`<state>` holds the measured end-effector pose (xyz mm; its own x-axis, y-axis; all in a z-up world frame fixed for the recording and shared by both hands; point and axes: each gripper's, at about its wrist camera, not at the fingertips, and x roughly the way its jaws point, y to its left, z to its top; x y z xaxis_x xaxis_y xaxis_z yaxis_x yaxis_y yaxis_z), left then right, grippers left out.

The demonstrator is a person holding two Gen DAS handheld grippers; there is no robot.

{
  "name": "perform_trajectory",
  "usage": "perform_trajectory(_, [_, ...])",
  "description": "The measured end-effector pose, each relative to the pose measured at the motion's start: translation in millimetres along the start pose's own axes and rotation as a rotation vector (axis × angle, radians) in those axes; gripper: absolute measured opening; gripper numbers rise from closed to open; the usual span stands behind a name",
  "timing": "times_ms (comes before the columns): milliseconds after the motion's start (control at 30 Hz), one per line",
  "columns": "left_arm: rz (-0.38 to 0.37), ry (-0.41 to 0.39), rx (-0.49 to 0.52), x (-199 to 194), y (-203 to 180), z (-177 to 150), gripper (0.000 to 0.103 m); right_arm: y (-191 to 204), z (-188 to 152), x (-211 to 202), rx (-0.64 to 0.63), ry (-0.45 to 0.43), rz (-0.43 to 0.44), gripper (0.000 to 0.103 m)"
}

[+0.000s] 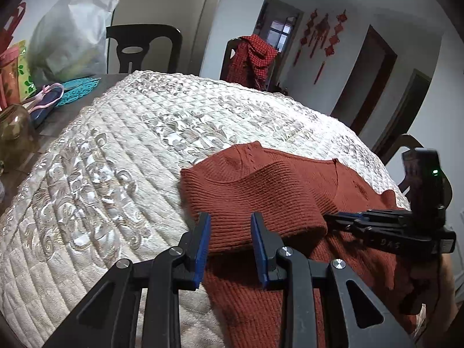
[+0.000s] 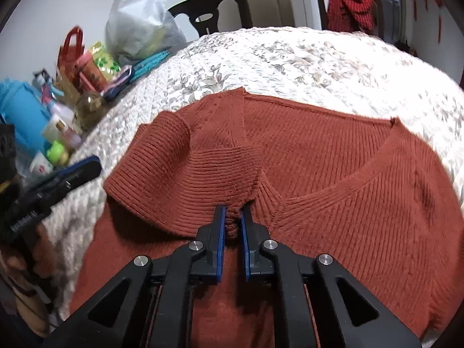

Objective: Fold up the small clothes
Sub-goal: 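Fold the held sleeve across the sweater body with the left tool, release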

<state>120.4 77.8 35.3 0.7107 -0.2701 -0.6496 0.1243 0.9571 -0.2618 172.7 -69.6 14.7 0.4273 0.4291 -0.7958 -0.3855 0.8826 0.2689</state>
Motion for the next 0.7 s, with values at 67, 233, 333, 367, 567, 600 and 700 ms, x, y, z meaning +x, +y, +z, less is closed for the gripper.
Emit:
perform_trajectory(67, [-0.007, -0.003, 0.013, 0.1, -1.9, -0.2, 0.031, -1.9, -4.9, -14.4, 0.008, -0.046, -0.019, 0.009])
perform_trajectory(233, [-0.003, 0.038, 0.041, 12.9, -6.3, -8.0, 0.031, -25.8, -23.7, -39.8, 0.089, -0.106, -0.053, 0.009])
perform_trajectory(333, [0.027, 0.078, 0.062, 24.0, -9.1, -13.6, 0.031, -44.4, -31.4, -30.6, 0.141, -0.044, -0.020, 0.011])
perform_trajectory(367, [0.031, 0.078, 0.065, 23.6, -9.7, -13.6, 0.031, -47.7, -31.5, -33.2, 0.152, -0.054, -0.003, 0.012])
perform_trajectory(567, [0.034, 0.015, 0.075, 7.9, -18.2, 3.4, 0.031, -35.0, -21.8, -58.4, 0.099, -0.148, -0.050, 0.013])
perform_trajectory(600, [0.038, 0.010, 0.085, 8.8, -21.3, 7.2, 0.031, -33.8, -19.3, -57.4, 0.092, -0.151, -0.051, 0.013])
perform_trajectory(700, [0.045, 0.028, 0.110, 24.8, -28.6, 17.9, 0.031, -33.5, -10.2, -40.6, 0.073, -0.117, -0.069, 0.013])
